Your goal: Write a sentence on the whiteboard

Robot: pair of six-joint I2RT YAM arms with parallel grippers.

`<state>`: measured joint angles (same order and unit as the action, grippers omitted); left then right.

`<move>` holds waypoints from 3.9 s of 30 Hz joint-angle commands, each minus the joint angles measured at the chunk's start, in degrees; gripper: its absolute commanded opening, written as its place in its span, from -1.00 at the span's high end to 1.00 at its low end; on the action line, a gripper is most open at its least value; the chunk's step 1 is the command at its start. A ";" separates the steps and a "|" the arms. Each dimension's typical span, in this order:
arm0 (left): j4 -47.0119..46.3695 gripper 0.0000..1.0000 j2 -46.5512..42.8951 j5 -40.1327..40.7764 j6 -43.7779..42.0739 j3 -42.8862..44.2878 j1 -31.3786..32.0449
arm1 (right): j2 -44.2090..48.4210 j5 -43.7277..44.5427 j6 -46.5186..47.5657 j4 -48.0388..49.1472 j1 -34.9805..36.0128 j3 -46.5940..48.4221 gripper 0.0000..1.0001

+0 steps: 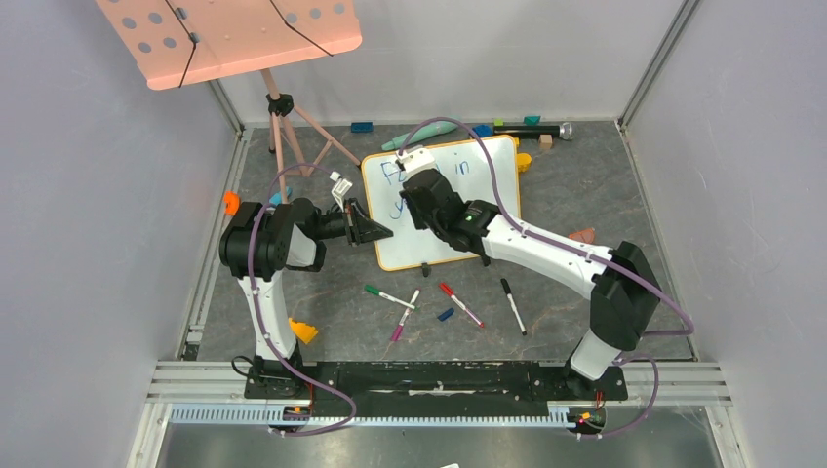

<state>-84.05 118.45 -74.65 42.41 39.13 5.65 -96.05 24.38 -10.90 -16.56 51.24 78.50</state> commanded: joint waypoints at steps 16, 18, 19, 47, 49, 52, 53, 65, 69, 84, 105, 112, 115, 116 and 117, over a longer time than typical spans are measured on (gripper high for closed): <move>-5.16 0.96 -1.28 -3.40 -6.00 -0.08 0.50 | 14.75 -1.64 0.01 9.97 -1.06 -9.67 1.00; -5.16 0.96 -1.28 -3.42 -6.00 -0.05 0.50 | 14.22 -0.56 0.01 8.75 -1.00 -9.58 1.00; -5.16 0.96 -1.25 -3.42 -6.02 -0.11 0.52 | 13.84 -0.28 -0.12 8.44 -1.09 -9.57 1.00; -5.16 0.96 -1.25 -3.41 -6.11 -0.11 0.50 | 4.59 3.46 0.89 3.33 -0.39 -2.12 1.00; -5.16 0.96 -1.21 -3.40 -6.11 -0.10 0.56 | 4.15 3.29 0.97 3.11 -0.43 -1.49 1.00; -5.16 0.96 -1.28 -3.45 -6.11 -0.09 0.55 | 3.57 3.16 1.12 2.86 -0.39 -0.98 1.00; -5.20 0.96 -1.23 -3.40 -6.11 -0.07 0.51 | 3.50 3.14 0.98 2.80 -0.44 -0.91 1.00; -5.16 0.96 -1.28 -3.40 -6.02 -0.07 0.53 | 2.58 3.44 0.54 2.49 -0.52 -1.44 1.00; -5.16 0.96 -1.25 -3.42 -6.00 -0.09 0.53 | 2.76 3.68 0.20 2.46 -0.52 -2.67 1.00; -5.16 0.96 -1.24 -3.31 -6.02 -0.09 0.51 | 5.43 4.15 -1.10 2.61 -0.46 -7.88 1.00; -5.16 0.96 -1.29 -3.40 -6.01 -0.11 0.55 | 4.54 5.75 0.52 0.56 -2.66 -3.37 1.00; -5.16 0.96 -1.28 -3.39 -5.99 -0.10 0.50 | 3.55 4.97 1.00 0.25 -3.16 -1.44 1.00; -5.16 0.96 -1.21 -3.35 -5.96 -0.10 0.52 | 3.51 4.47 0.90 0.15 -3.14 -1.61 1.00; -5.16 0.96 -1.25 -3.31 -6.00 -0.11 0.51 | 3.50 4.20 0.75 0.06 -3.16 -1.83 1.00; -5.16 0.96 -1.23 -3.37 -5.98 -0.10 0.50 | 3.65 4.02 0.60 0.08 -3.13 -2.13 1.00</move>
<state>-84.05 118.45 -74.65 42.41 39.13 5.65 -91.88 28.16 -10.59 -17.06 48.40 74.59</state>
